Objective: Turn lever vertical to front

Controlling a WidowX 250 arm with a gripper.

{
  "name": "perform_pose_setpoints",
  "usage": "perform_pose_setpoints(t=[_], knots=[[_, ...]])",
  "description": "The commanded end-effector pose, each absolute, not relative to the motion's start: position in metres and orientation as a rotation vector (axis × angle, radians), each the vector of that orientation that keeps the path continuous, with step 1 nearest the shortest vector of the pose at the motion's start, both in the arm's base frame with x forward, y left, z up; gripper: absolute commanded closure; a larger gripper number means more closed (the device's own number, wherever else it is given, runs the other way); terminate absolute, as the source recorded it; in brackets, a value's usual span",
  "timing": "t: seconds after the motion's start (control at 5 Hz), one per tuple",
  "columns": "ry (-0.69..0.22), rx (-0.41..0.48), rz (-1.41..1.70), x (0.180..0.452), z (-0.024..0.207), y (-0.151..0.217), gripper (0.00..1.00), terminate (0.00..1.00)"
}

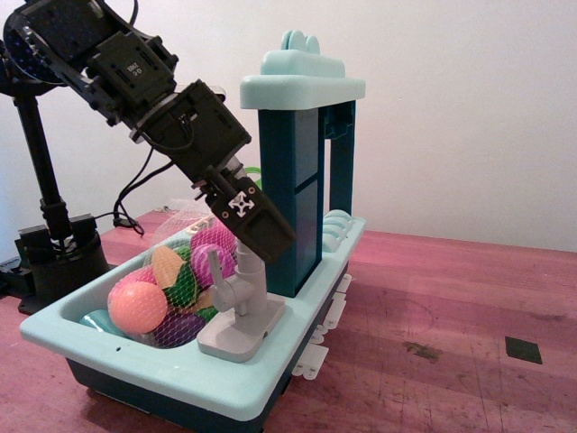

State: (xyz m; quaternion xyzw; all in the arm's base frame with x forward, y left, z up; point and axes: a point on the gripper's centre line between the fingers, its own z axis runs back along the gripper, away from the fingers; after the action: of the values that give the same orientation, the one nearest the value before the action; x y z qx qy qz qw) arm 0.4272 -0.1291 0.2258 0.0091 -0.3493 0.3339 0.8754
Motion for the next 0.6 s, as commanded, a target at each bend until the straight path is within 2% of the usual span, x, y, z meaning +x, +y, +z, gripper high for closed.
perform_pose_setpoints(t=[0.0,0.4], knots=[[-0.729,0.019,0.697,0.427,0.226,-0.129,0.00,0.00],[-0.723,0.005,0.689,0.413,0.223,-0.133,0.00,0.00]])
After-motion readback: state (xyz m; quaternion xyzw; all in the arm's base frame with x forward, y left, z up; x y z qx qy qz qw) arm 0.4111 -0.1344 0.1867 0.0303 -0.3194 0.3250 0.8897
